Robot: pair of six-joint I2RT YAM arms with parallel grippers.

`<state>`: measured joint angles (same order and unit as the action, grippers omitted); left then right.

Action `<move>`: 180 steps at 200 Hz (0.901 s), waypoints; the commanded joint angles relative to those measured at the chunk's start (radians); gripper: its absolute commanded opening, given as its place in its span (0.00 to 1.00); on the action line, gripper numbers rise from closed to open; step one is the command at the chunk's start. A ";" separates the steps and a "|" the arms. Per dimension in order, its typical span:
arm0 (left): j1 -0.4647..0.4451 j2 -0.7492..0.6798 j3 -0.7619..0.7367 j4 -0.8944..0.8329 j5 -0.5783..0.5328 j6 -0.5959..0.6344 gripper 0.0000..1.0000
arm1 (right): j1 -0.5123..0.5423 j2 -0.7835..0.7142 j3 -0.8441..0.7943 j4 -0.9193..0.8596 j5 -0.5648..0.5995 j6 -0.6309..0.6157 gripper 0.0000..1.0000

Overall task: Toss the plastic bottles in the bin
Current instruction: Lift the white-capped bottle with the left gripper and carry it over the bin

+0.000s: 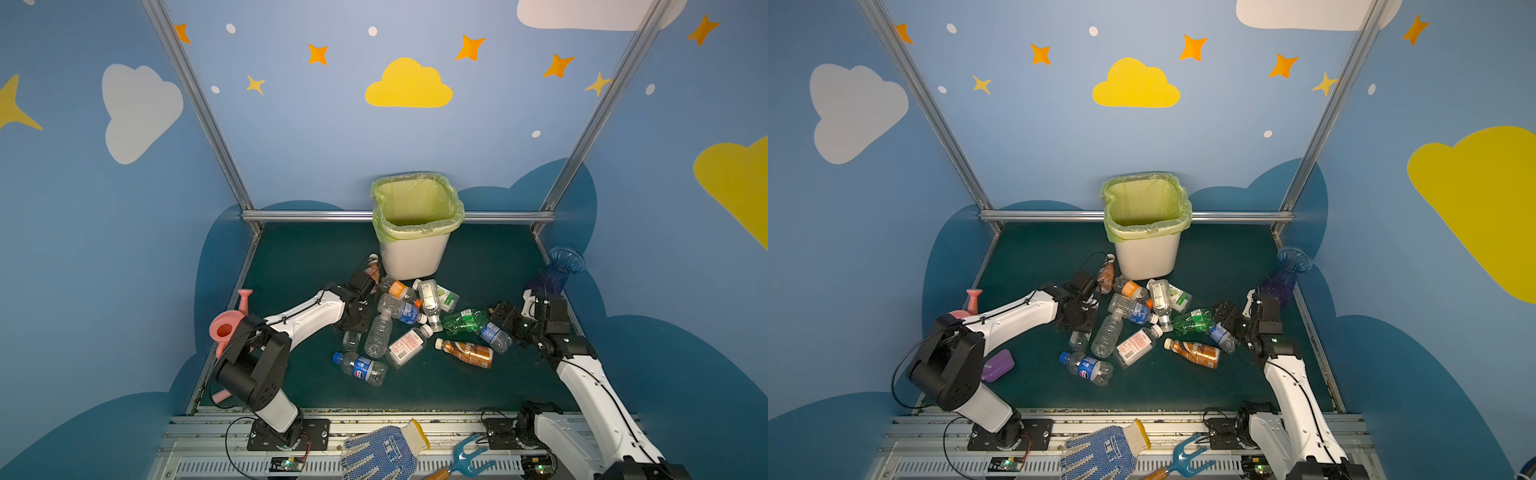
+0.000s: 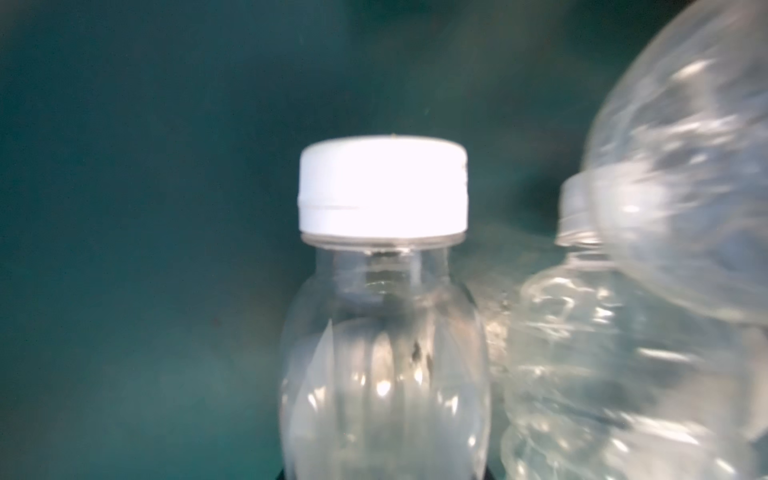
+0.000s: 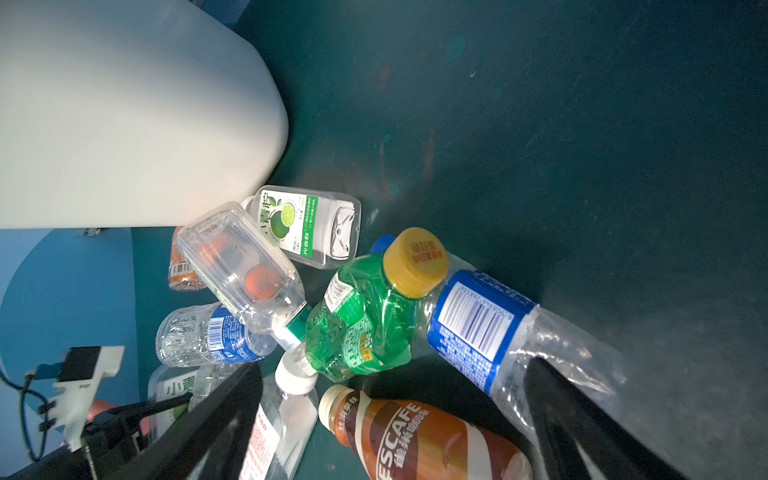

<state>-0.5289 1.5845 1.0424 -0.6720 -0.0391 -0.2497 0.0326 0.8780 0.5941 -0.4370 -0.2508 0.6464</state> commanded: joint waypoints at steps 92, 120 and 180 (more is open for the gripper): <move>0.084 -0.374 0.663 0.274 -0.213 0.267 0.41 | -0.002 0.032 0.043 0.037 0.003 -0.031 0.98; 0.085 -0.233 0.836 0.371 -0.073 0.219 0.43 | -0.002 0.000 0.045 0.023 0.006 -0.032 0.98; 0.040 0.527 1.615 -0.236 0.074 0.082 0.52 | -0.016 -0.065 0.024 -0.004 0.016 -0.034 0.98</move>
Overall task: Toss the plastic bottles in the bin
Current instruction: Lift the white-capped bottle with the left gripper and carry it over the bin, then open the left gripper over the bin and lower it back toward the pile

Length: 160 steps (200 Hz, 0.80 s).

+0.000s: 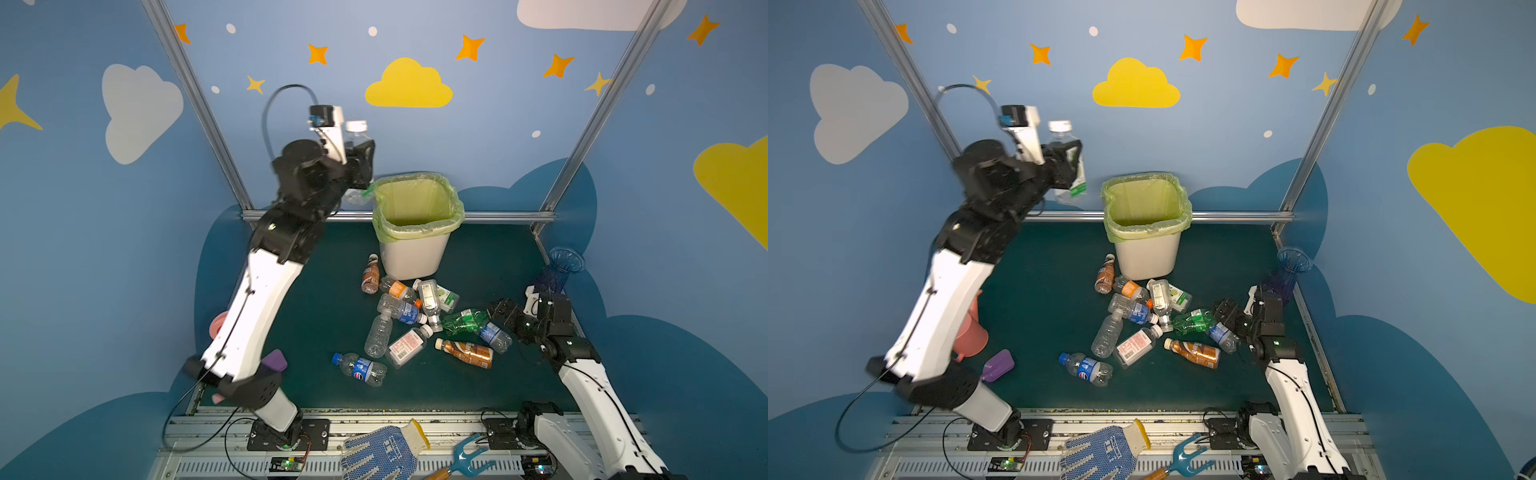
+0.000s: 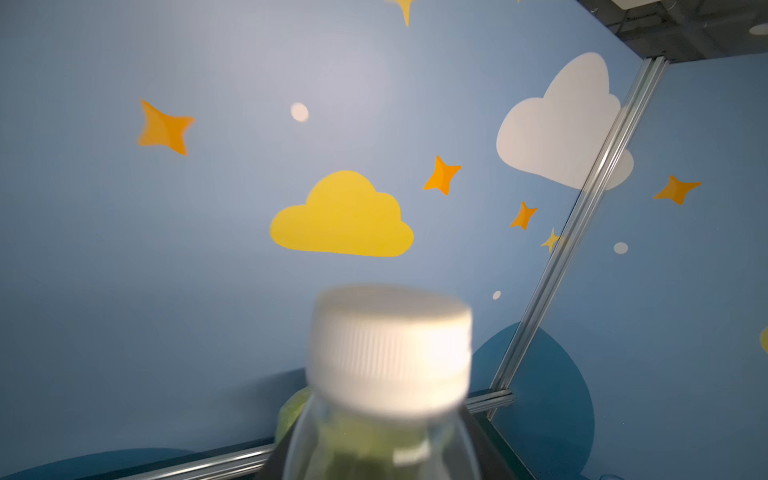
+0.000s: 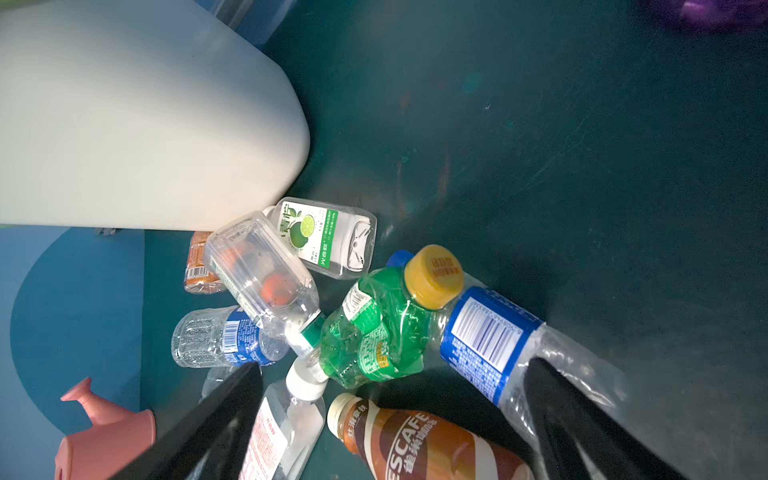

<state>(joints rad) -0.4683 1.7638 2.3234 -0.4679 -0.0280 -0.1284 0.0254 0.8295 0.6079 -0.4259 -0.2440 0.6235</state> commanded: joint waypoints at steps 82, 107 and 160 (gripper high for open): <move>-0.021 0.083 0.161 0.003 0.071 -0.089 1.00 | -0.018 -0.005 0.036 -0.033 -0.015 -0.033 0.98; -0.021 0.074 0.194 -0.101 0.063 -0.056 1.00 | -0.019 -0.013 0.019 -0.028 -0.017 -0.023 0.98; -0.022 -0.101 -0.173 -0.016 0.013 -0.046 1.00 | -0.014 0.000 0.032 -0.019 -0.037 0.000 0.98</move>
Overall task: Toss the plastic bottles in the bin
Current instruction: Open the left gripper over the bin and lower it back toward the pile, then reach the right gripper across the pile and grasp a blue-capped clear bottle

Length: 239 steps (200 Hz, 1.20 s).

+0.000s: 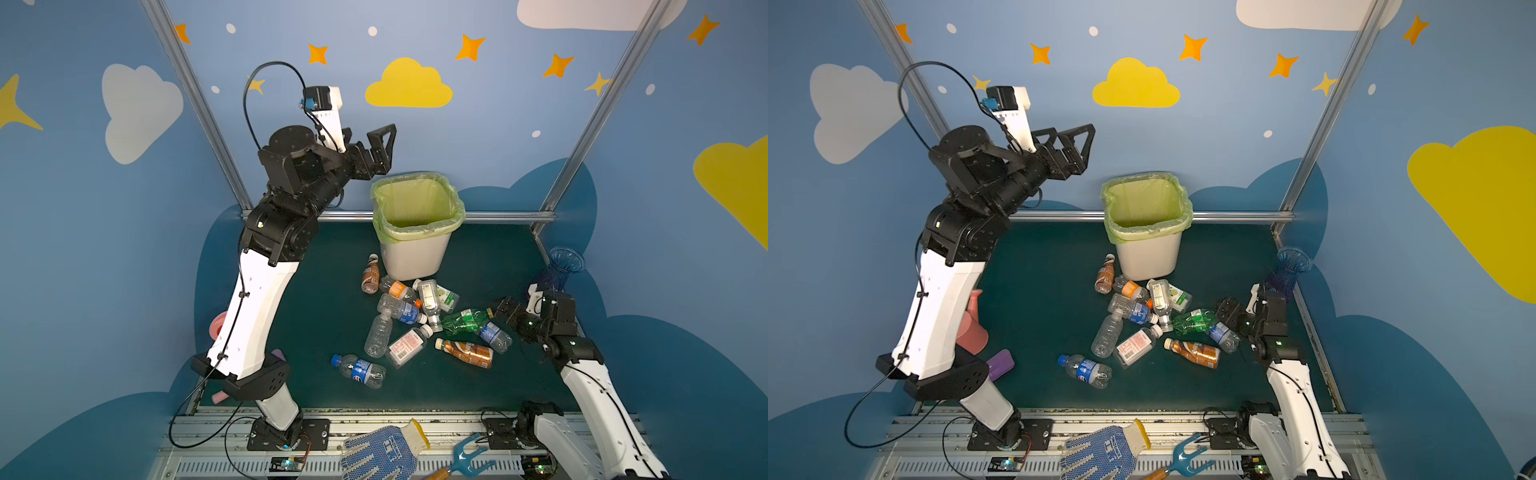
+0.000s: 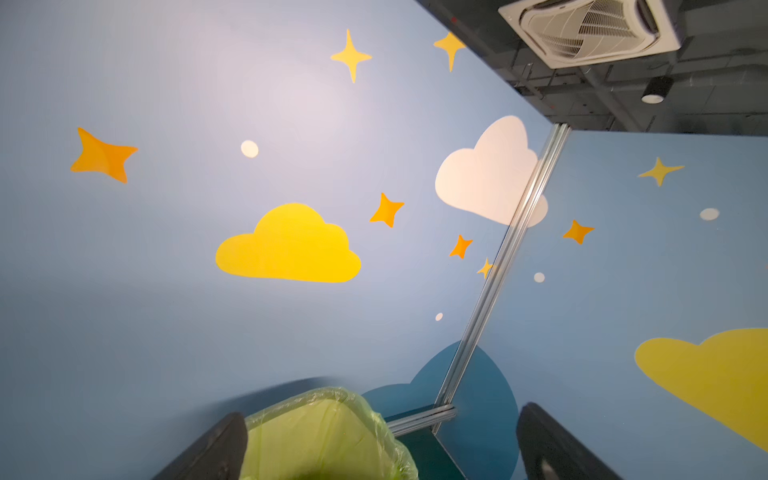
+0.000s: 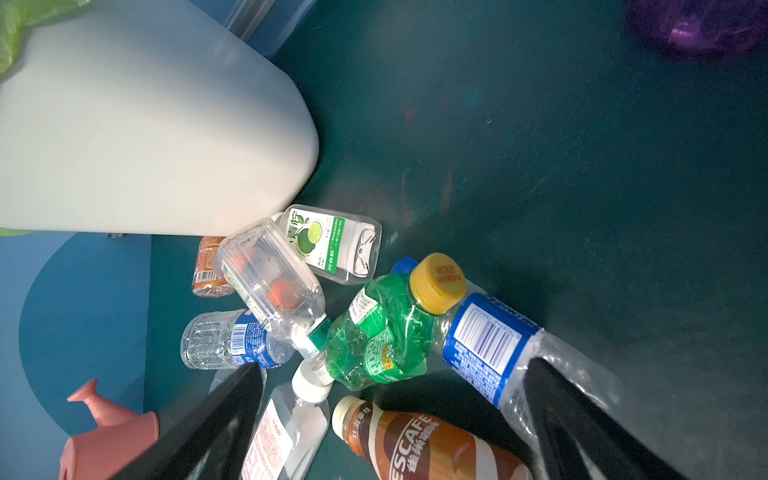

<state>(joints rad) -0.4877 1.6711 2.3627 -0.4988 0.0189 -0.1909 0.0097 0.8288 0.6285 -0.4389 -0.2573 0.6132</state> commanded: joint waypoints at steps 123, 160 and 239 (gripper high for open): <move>0.115 -0.552 -1.210 0.093 -0.295 -0.240 1.00 | 0.106 0.047 0.095 -0.009 -0.010 -0.046 0.97; 0.213 -0.652 -1.361 0.071 -0.308 -0.250 1.00 | 0.270 0.077 0.141 0.059 0.041 -0.057 0.95; 0.398 -0.701 -1.497 0.067 -0.215 -0.314 1.00 | 1.005 0.563 0.510 0.051 0.349 -0.224 0.91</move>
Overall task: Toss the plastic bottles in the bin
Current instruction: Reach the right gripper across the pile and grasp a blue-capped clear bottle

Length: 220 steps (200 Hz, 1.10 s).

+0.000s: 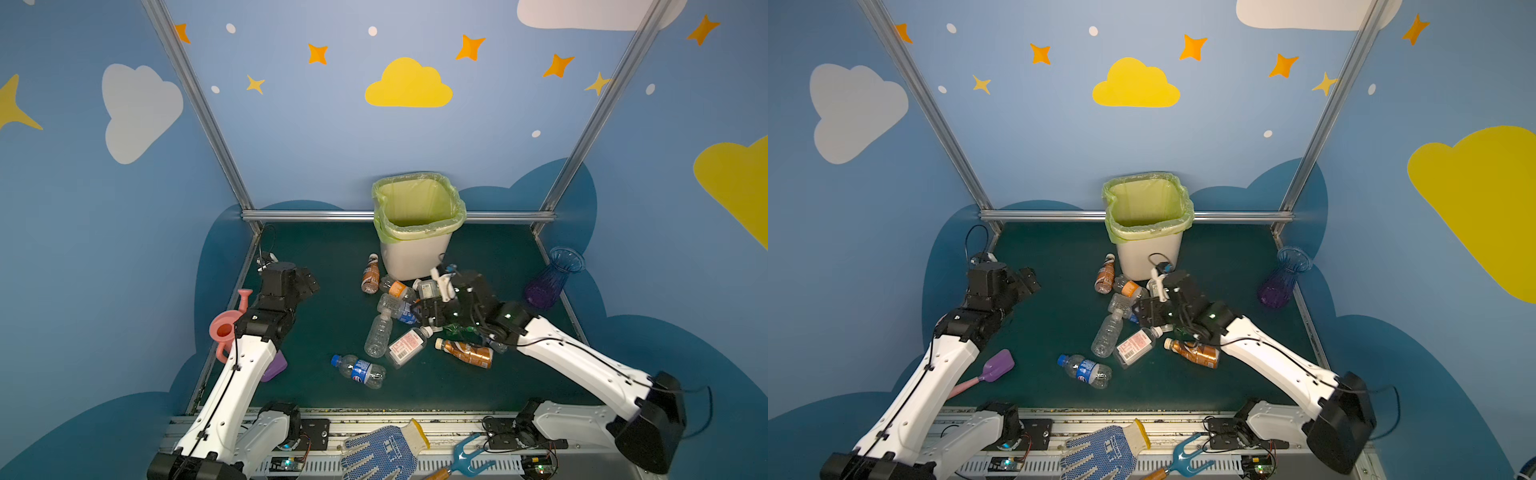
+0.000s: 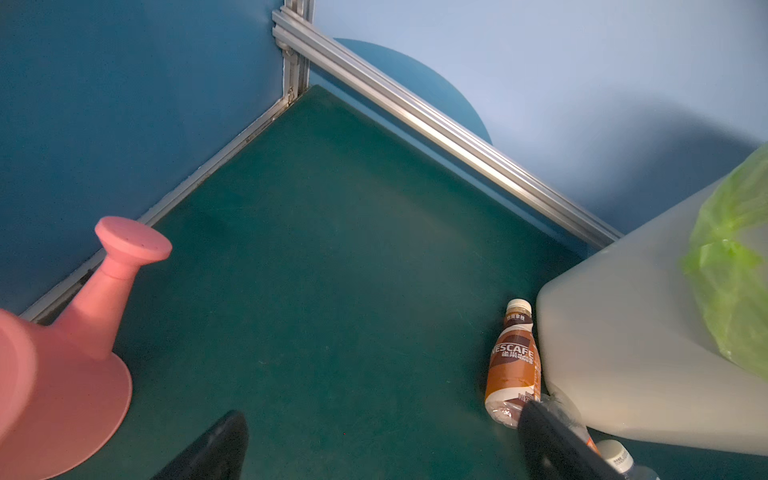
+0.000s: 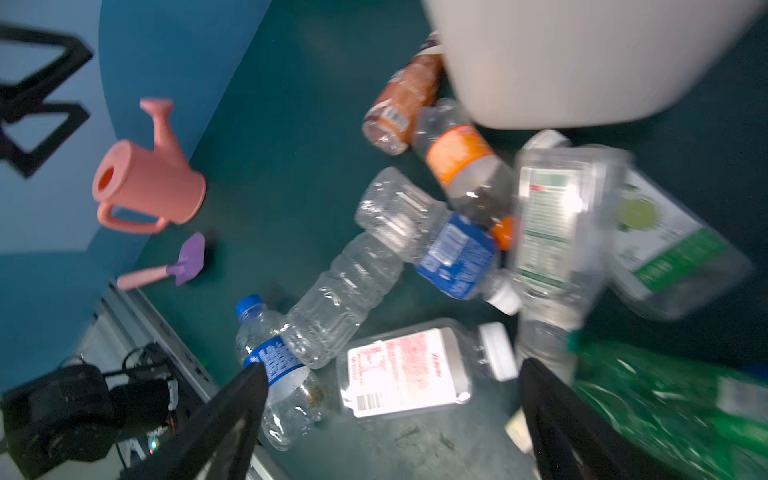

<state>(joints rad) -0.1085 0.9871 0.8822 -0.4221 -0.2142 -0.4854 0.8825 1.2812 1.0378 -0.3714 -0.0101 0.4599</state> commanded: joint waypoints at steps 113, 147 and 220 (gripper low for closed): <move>0.055 -0.100 -0.098 -0.030 0.021 -0.043 1.00 | 0.436 0.548 0.399 -0.247 0.089 -0.232 0.73; 0.056 -0.125 -0.119 -0.031 0.018 -0.045 1.00 | 0.443 0.643 0.495 -0.331 0.078 -0.275 0.73; 0.060 -0.142 -0.133 -0.046 0.009 -0.039 1.00 | 0.447 0.837 0.674 -0.491 0.090 -0.341 0.71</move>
<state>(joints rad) -0.0540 0.8597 0.7654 -0.4492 -0.1928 -0.5217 1.3243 2.0647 1.6581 -0.7555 0.0685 0.1513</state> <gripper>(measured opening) 0.997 0.709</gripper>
